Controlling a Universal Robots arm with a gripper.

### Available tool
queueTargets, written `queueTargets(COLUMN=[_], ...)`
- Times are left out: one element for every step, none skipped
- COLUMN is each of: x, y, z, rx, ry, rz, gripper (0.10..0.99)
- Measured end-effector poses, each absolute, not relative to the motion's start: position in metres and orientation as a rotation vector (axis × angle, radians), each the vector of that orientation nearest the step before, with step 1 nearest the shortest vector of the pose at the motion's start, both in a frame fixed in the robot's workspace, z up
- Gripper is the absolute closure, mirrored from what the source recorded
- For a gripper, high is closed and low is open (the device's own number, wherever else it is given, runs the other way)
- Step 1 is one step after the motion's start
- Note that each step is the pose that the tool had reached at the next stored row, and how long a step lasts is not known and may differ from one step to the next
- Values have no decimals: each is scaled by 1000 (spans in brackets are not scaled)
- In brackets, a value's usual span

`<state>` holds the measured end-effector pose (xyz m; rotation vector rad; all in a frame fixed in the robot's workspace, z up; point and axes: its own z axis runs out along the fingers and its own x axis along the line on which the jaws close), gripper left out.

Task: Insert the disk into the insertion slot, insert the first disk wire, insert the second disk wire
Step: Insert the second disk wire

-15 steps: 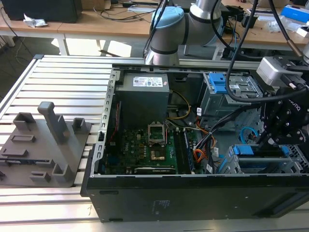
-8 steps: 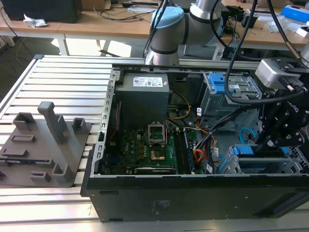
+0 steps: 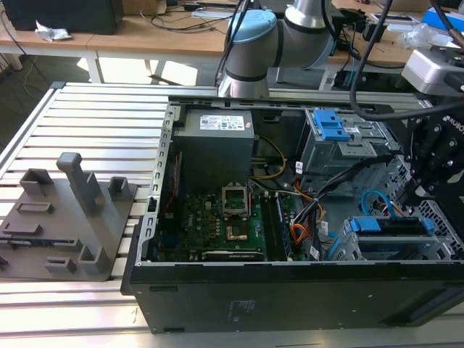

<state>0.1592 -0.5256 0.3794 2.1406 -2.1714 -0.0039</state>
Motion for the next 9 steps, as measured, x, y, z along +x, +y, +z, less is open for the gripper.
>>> queueTargets(x=[159, 159, 159, 159, 159, 159, 159, 159, 159], y=[-526, -526, -526, -526, -526, -526, -526, -526, -526], z=[382, 383, 382, 382, 383, 383, 383, 383, 383], rx=[2141, 2141, 2141, 2141, 2141, 2141, 2141, 2141, 2141], ry=[-2171, -2171, -2171, -2171, -2171, -2171, -2171, -2171, -2171], rz=[-4, -4, -4, -4, -4, -4, -4, -4, -4], gripper=[980, 980, 980, 980, 980, 980, 980, 980, 980])
